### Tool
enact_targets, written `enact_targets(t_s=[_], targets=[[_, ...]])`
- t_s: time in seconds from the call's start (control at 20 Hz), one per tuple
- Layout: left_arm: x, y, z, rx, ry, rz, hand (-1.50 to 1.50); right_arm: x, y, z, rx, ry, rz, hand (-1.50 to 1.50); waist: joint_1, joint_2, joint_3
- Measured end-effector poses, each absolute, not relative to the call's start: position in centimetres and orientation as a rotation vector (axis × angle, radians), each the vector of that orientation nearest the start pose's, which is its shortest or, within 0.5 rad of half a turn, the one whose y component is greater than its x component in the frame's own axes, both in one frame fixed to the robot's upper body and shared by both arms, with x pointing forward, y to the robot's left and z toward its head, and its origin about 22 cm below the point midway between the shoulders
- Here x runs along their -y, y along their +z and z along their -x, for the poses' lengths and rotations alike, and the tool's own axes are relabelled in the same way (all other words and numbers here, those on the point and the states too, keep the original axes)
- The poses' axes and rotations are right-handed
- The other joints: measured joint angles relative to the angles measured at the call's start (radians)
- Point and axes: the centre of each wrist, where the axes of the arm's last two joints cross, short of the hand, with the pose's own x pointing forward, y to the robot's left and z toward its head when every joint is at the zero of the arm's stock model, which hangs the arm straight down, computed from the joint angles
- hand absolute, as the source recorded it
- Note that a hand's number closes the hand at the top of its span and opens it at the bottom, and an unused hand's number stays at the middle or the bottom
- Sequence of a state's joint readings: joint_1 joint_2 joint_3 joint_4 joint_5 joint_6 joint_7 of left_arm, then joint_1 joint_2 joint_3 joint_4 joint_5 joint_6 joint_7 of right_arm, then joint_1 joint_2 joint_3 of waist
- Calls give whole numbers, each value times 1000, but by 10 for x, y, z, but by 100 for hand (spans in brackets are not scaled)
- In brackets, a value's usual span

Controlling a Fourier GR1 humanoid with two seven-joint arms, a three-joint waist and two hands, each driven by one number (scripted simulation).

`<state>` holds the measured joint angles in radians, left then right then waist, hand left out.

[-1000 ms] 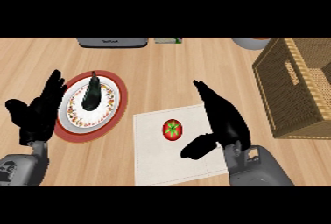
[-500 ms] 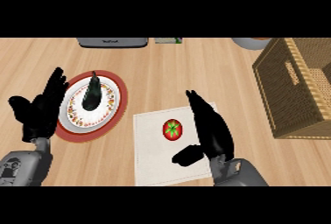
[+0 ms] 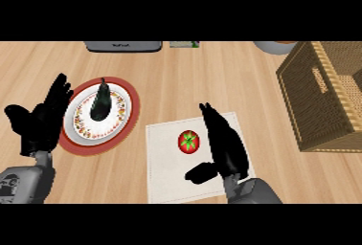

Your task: Pick the tomato from the placemat and place it in the basket

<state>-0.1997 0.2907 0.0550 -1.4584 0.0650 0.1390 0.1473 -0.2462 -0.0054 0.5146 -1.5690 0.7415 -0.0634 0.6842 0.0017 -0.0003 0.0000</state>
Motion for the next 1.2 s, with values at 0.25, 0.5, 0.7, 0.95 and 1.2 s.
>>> enact_targets(t_s=[0.25,0.5,0.7,0.95,1.2], targets=[[-294,56,-289,1515,-32,-280,0,83,45,-259,1286,777,527,-150,1,0,0],[-294,48,-293,1513,-24,-291,0,79,40,-264,1257,794,550,-150,0,0,0],[-291,49,-293,1517,-24,-285,0,75,27,-265,1224,806,578,-150,1,0,0],[-295,45,-286,1518,-29,-287,0,78,21,-273,1214,817,587,-150,1,0,0],[-299,43,-292,1513,-27,-288,0,75,17,-274,1210,829,585,-150,1,0,0]])
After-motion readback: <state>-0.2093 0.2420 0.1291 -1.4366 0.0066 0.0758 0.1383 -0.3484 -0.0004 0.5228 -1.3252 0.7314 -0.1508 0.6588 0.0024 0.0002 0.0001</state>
